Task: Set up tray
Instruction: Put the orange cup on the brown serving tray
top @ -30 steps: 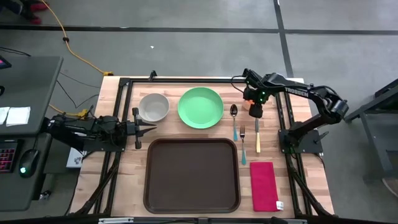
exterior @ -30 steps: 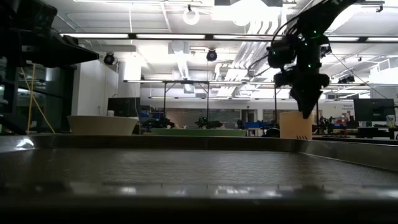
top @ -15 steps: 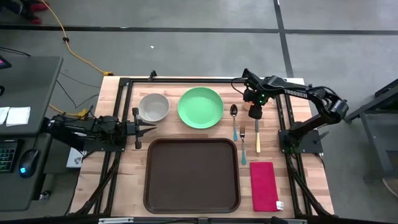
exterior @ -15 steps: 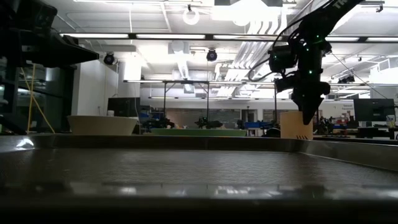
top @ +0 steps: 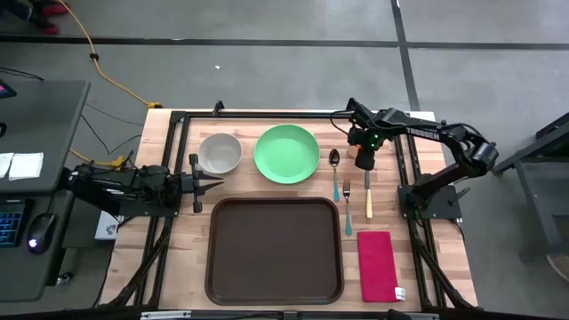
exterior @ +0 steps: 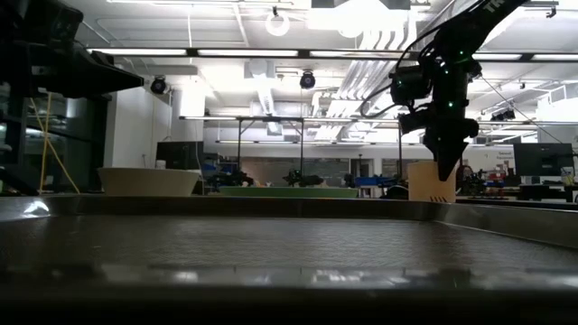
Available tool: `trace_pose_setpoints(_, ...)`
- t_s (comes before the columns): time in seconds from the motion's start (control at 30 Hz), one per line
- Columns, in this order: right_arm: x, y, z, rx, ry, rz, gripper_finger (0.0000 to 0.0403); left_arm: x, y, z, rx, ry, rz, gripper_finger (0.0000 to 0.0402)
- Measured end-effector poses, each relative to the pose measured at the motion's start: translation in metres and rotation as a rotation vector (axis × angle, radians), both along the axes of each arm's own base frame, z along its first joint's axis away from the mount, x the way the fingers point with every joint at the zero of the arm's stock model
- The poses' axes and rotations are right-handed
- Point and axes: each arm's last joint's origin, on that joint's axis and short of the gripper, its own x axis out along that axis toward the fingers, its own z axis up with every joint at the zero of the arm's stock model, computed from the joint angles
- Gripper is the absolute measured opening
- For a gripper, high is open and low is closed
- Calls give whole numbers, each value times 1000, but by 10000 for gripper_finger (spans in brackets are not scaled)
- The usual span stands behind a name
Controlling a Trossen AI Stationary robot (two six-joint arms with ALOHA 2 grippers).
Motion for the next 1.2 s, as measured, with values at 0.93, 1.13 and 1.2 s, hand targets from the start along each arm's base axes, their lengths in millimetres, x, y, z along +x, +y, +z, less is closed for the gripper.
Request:
trace_pose_setpoints(0.93,1,5,8,52,-48,-6,1,0,0,0,0,0,1,74)
trace_pose_setpoints(1.13,11,9,41,35,-62,36,1,0,0,0,0,-1,1,74)
trace_pose_setpoints(1.2,15,11,53,25,-69,57,1,0,0,0,0,-1,0,74)
